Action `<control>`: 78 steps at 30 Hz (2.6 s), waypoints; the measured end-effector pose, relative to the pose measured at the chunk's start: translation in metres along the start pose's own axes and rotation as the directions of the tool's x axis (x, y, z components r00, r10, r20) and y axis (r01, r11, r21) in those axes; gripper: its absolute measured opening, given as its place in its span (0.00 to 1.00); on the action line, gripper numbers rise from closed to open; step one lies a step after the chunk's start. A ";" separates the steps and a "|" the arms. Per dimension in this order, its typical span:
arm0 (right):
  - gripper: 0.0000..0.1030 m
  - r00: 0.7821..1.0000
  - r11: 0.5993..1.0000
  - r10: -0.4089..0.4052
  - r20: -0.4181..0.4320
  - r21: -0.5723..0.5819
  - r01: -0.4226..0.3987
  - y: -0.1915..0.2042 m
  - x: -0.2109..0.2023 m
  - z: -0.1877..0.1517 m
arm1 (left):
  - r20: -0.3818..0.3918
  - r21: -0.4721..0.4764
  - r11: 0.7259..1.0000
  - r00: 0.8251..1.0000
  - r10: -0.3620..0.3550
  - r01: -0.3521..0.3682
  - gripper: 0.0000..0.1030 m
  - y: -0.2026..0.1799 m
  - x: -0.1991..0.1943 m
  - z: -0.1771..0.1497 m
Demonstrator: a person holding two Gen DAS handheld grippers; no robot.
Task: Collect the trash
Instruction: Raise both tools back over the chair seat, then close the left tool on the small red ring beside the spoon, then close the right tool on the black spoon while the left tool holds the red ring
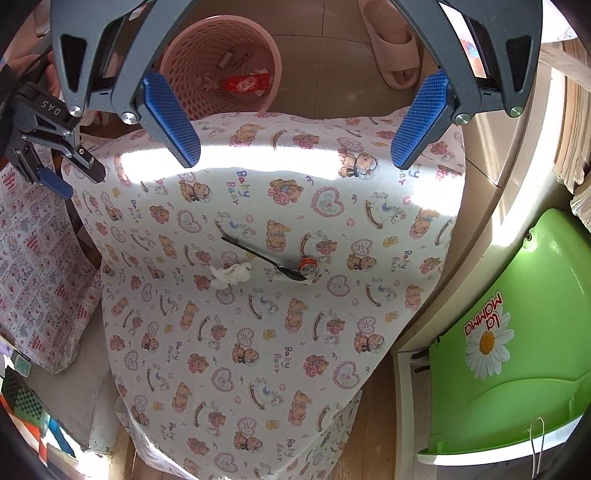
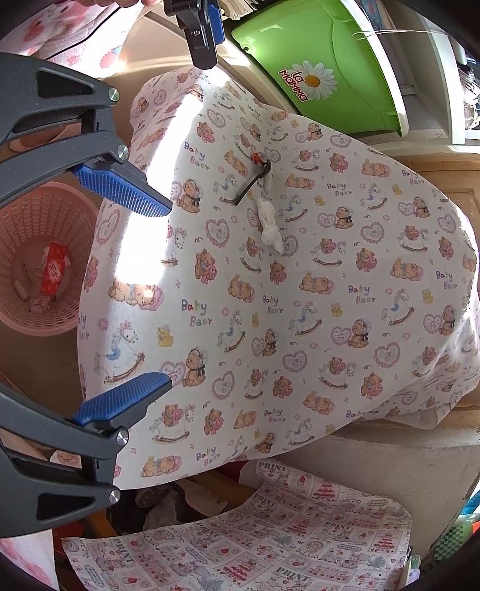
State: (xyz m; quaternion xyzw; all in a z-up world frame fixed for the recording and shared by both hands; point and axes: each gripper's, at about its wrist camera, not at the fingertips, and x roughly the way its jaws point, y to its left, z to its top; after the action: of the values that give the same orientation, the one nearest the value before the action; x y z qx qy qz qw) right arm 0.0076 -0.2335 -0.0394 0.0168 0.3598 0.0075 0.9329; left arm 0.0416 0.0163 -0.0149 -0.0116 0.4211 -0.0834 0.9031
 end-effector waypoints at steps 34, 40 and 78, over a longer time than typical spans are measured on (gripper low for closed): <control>0.85 0.998 0.999 0.029 -0.052 -0.027 -0.031 -0.003 0.077 0.063 | -0.047 0.171 0.983 0.996 0.073 -0.064 0.53 -0.003 0.129 0.076; 0.85 0.999 0.999 -0.010 -0.044 -0.035 0.008 -0.006 0.080 0.065 | -0.078 0.135 0.991 0.996 0.034 -0.023 0.30 0.003 0.150 0.087; 0.77 0.980 0.981 0.127 -0.151 -0.128 -0.146 0.091 0.154 0.079 | -0.106 -0.035 0.998 0.993 0.057 -0.061 0.01 0.051 0.089 0.087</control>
State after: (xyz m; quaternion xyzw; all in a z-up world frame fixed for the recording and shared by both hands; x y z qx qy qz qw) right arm 0.1740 -0.1402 -0.0810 -0.0239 0.4220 0.0978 0.9010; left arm 0.1715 0.0480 -0.0314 -0.0117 0.4695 -0.0491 0.8815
